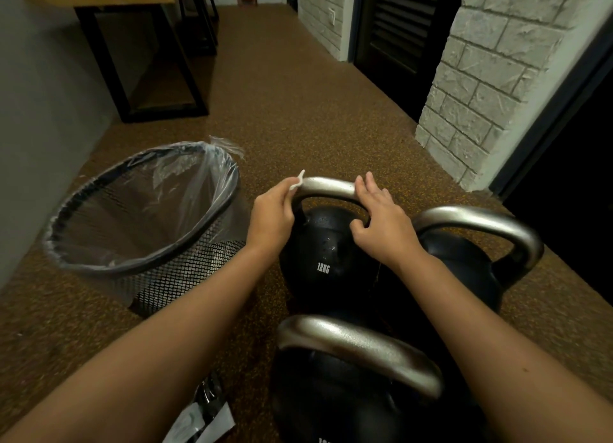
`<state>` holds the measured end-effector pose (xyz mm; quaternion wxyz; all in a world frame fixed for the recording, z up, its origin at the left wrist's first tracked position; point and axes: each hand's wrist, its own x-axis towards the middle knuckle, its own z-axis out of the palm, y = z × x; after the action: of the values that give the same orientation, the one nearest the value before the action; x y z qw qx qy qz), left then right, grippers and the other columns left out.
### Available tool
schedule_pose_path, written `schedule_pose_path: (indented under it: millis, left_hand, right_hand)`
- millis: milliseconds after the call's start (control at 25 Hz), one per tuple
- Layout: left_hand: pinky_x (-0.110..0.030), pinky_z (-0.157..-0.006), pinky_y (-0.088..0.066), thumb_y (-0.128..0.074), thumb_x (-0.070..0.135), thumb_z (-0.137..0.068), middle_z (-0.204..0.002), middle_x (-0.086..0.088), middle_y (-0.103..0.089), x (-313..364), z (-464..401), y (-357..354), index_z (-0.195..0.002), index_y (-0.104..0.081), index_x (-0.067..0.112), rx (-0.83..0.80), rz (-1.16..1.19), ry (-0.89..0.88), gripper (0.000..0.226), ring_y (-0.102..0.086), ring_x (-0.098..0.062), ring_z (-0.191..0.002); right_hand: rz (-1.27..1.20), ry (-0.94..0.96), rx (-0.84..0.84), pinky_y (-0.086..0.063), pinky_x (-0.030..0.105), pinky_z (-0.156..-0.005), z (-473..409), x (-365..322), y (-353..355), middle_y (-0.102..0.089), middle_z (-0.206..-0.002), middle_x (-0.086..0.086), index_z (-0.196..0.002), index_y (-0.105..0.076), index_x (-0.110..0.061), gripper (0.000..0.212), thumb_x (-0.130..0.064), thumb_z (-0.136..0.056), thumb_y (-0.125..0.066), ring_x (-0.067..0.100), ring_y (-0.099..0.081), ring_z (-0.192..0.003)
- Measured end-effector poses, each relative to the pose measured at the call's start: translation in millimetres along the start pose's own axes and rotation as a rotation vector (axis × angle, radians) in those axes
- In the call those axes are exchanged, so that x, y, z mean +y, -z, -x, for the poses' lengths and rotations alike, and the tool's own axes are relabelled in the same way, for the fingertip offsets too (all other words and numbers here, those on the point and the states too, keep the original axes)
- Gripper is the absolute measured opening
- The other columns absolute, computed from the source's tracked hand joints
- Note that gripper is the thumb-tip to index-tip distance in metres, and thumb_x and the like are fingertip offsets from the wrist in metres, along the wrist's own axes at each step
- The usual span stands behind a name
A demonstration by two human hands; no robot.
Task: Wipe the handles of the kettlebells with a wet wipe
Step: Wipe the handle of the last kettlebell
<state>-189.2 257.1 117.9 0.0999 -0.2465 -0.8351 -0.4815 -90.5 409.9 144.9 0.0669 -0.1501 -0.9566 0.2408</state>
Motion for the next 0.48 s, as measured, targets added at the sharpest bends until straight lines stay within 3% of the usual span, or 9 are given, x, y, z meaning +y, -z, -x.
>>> schedule_pose_path:
  millis: [80, 200, 320, 480]
  left_hand:
    - [-0.022, -0.085, -0.046, -0.045, 0.015, -0.096, -0.107, 0.000, -0.066, -3, 3, 1, -0.119, -0.060, 0.014, 0.021, -0.023, 0.024, 0.028, -0.060, -0.009, -0.098]
    - [-0.023, -0.092, -0.044, -0.045, 0.013, -0.096, -0.115, -0.003, -0.063, -1, 3, -2, -0.119, -0.061, 0.010, 0.006, -0.083, -0.078, 0.028, -0.057, -0.012, -0.105]
    - [-0.027, -0.092, -0.043, -0.045, 0.015, -0.096, -0.108, -0.004, -0.064, 0, -4, 0, -0.113, -0.064, 0.011, 0.034, -0.093, -0.059, 0.025, -0.058, -0.014, -0.100]
    - [-0.008, -0.078, -0.035, -0.045, 0.015, -0.096, -0.110, -0.006, -0.065, -10, 4, 0, -0.116, -0.062, 0.009, 0.043, -0.049, 0.124, 0.027, -0.055, -0.008, -0.099]
  right_hand:
    - [-0.001, 0.001, 0.000, -0.021, 0.040, -0.113, 0, 0, -1, 0.001, -0.158, -0.007, -0.149, -0.011, -0.028, 0.072, -0.019, -0.088, -0.048, 0.028, -0.006, -0.145]
    - [0.004, 0.003, 0.003, -0.021, 0.041, -0.113, 0, 1, -1, 0.002, -0.158, -0.007, -0.150, -0.010, -0.028, 0.072, -0.020, -0.088, -0.048, 0.028, -0.005, -0.146]
    - [0.013, -0.001, -0.001, -0.022, 0.043, -0.113, 0, 1, -2, 0.003, -0.158, -0.007, -0.150, -0.009, -0.028, 0.073, -0.021, -0.088, -0.048, 0.027, -0.004, -0.146]
    - [0.025, 0.004, 0.000, -0.022, 0.043, -0.113, 1, 1, -3, 0.004, -0.158, -0.007, -0.150, -0.007, -0.028, 0.074, -0.023, -0.089, -0.049, 0.027, -0.003, -0.146]
